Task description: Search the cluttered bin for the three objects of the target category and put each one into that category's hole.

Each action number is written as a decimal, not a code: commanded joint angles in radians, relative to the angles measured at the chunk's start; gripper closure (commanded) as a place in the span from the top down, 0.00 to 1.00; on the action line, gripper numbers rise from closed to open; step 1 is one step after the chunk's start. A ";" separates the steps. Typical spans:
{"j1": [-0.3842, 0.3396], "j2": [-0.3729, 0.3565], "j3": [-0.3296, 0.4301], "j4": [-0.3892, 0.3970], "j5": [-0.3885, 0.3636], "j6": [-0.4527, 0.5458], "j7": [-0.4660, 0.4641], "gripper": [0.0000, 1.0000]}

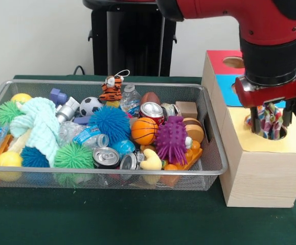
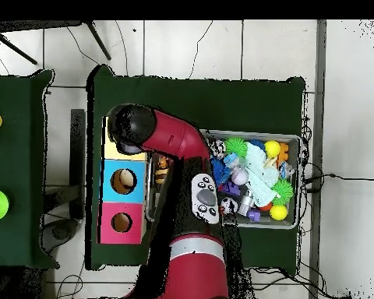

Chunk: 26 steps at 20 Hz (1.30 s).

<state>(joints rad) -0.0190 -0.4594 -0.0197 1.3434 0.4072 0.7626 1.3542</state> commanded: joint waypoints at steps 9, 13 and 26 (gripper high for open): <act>-0.108 -0.043 0.041 0.054 -0.026 -0.010 0.133 1.00; -0.123 -0.067 0.045 0.074 -0.034 0.010 0.120 1.00; -0.131 -0.134 0.122 0.213 0.034 0.040 0.120 0.00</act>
<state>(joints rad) -0.1343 -0.5675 -0.0165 1.3604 0.4139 0.7626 1.3542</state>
